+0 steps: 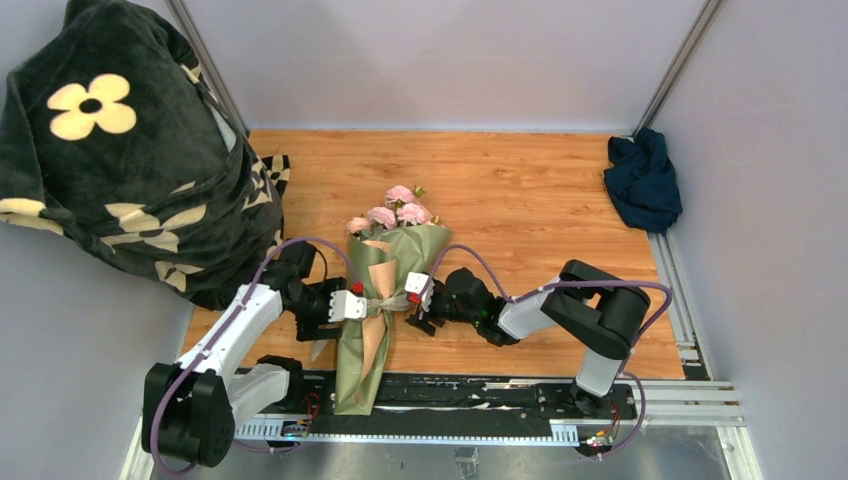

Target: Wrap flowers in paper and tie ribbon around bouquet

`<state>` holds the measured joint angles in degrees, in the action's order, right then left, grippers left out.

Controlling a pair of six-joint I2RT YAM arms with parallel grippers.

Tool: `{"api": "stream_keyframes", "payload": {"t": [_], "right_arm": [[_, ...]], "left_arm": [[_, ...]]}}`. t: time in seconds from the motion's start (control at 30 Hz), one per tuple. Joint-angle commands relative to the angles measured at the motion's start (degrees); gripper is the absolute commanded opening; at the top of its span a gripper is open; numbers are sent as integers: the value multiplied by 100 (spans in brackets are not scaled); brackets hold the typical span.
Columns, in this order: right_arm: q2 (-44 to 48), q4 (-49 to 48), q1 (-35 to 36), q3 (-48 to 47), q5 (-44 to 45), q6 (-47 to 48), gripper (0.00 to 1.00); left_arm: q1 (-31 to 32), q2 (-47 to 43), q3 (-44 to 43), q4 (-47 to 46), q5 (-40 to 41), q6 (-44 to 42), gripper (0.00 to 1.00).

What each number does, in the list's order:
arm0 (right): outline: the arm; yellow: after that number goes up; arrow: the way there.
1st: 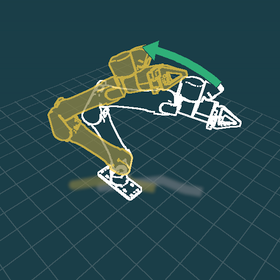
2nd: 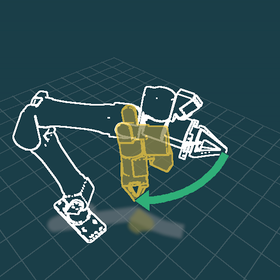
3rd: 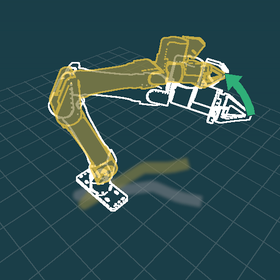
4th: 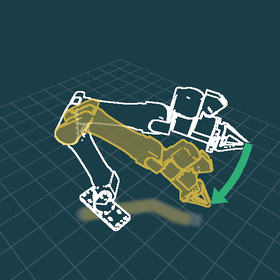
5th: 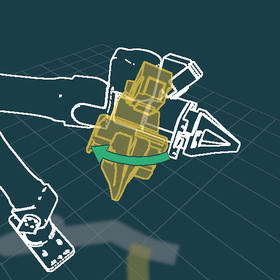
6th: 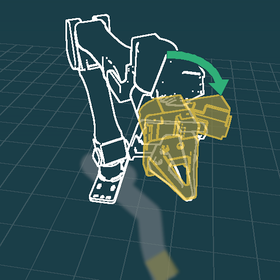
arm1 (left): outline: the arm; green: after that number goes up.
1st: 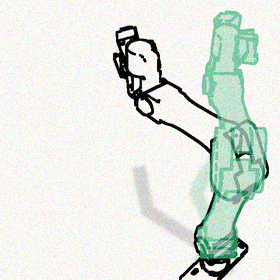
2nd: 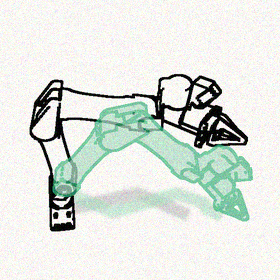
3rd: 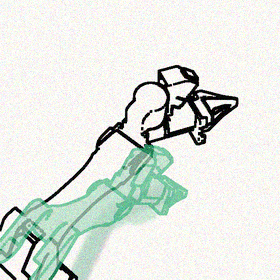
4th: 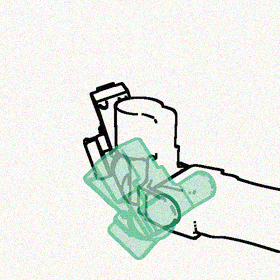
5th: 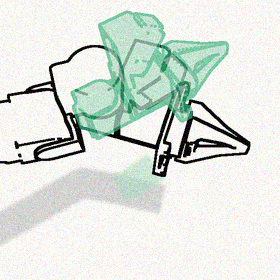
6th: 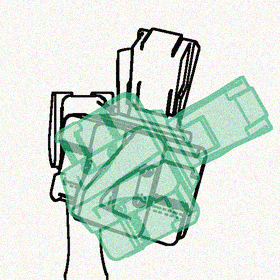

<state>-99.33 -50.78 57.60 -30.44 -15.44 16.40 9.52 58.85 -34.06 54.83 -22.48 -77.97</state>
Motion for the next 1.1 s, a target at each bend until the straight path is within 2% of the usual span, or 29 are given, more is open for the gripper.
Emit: {"api": "stream_keyframes", "payload": {"t": [0.0, 0.03, 0.1, 0.2, 0.23, 0.3, 0.4, 0.5, 0.57, 0.73, 0.87, 0.93, 1.07], "right_arm": [[-311, -30, 33, -148, -230, 172, 60], [-315, 9, 32, -184, -271, 128, 49], [-300, 141, 32, -243, -364, 40, 37], [-312, 226, 32, -270, -421, -73, 36], [-333, 227, 32, -274, -431, -109, 35], [-393, 246, 32, -323, -497, -164, 26], [-379, 374, 32, -385, -579, -231, 2], [-219, 556, 27, -340, -625, -234, 0], [-127, 642, 32, -286, -639, -234, 0], [-10, 769, 31, -272, -638, -230, 0], [64, 781, 32, -224, -635, -239, 0], [42, 789, 32, -225, -656, -206, 0], [39, 963, 34, -302, -695, -189, 0]], "left_arm": [[265, 122, 345, -1061, 330, 576, 80], [361, 122, 416, -1088, 338, 562, 80], [552, 82, 562, -1198, 469, 509, 78], [586, 63, 601, -1392, 733, 611, 74], [586, 61, 545, -1271, 789, 507, 76], [571, 30, 358, -671, 808, 70, 82], [247, 66, -65, 223, 677, -515, 87], [-424, 245, -577, 589, 537, -1015, 90], [-611, 379, -668, 584, 520, -1301, 89], [-554, 361, -324, 574, -316, -1428, 82], [-296, 396, -16, 503, -226, -1348, 81], [-247, 400, 117, 231, -121, -1153, 74], [-222, 396, 385, -680, 168, -779, 48]]}}
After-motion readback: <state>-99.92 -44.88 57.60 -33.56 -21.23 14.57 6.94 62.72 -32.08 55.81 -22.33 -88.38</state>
